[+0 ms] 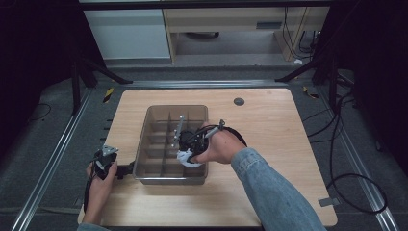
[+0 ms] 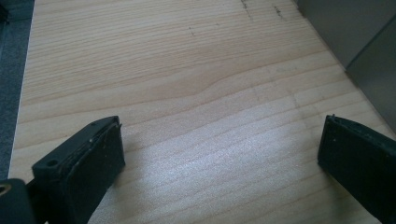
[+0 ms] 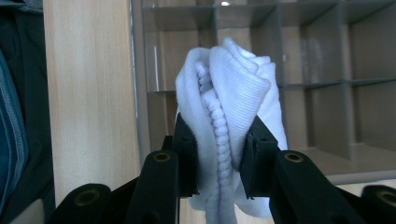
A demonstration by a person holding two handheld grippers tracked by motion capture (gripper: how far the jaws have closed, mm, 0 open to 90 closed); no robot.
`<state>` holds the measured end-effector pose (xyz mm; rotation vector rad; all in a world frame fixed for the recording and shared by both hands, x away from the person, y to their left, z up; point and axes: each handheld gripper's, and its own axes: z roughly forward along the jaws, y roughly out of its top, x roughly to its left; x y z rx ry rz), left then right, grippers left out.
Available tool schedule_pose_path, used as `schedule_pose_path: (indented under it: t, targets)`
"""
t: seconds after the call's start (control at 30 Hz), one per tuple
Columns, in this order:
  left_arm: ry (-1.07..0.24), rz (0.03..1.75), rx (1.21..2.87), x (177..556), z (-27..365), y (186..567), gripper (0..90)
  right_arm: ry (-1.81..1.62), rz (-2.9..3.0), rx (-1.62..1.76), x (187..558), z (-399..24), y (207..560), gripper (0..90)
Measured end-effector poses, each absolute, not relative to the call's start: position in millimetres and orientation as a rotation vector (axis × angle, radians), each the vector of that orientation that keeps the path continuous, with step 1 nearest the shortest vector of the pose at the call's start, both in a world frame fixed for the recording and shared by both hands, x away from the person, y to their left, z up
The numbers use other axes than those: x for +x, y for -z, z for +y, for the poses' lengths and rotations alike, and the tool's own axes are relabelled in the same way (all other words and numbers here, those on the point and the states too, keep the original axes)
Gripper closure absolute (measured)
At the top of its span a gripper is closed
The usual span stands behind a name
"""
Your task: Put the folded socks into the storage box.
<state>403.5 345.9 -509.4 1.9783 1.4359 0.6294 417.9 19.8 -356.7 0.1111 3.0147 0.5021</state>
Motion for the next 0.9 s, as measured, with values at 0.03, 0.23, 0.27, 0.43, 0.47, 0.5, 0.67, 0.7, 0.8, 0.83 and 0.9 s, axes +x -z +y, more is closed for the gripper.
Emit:
schedule_pose_path:
  t: [0.03,0.23,0.27,0.43,0.47,0.5,0.67,0.7,0.8,0.83,0.9]
  targets:
    - [-0.63,1.435,1.979,403.5,345.9,509.3,0.0,-0.503,3.021,0.111,416.7,20.0,359.8,70.8]
    - [-0.63,1.436,1.978,403.5,345.8,509.4,0.0,-0.487,3.05,0.111,413.3,22.0,368.9,70.8]
    - [-0.63,1.436,1.978,403.5,345.8,509.4,0.0,-0.479,3.055,0.108,413.1,22.4,369.8,70.8]
    - [-0.63,1.435,1.979,403.6,345.9,509.3,0.0,-0.465,3.082,0.113,412.9,23.1,376.7,70.7]
    - [-0.63,1.435,1.979,403.6,345.9,509.3,0.0,-0.467,3.084,0.117,413.2,23.5,378.1,70.6]
    - [-0.63,1.435,1.979,403.6,345.9,509.4,0.0,-0.466,3.089,0.117,413.8,23.8,379.3,70.6]
    - [-0.63,1.436,1.978,403.6,345.8,509.4,0.0,-0.461,3.101,0.116,414.1,23.8,382.1,70.4]
    - [-0.63,1.435,1.979,403.6,345.9,509.3,0.0,-0.459,3.103,0.117,414.3,23.7,382.4,70.3]
    - [-0.63,1.435,1.979,403.6,345.9,509.3,0.0,-0.452,3.111,0.125,414.7,23.5,382.6,70.2]
    - [-0.63,1.436,1.978,403.6,345.9,509.4,0.0,-0.448,3.115,0.119,414.9,23.6,382.9,70.2]
    - [-0.63,1.435,1.979,403.6,345.9,509.3,0.0,-0.442,3.12,0.119,415.0,23.6,383.5,70.0]
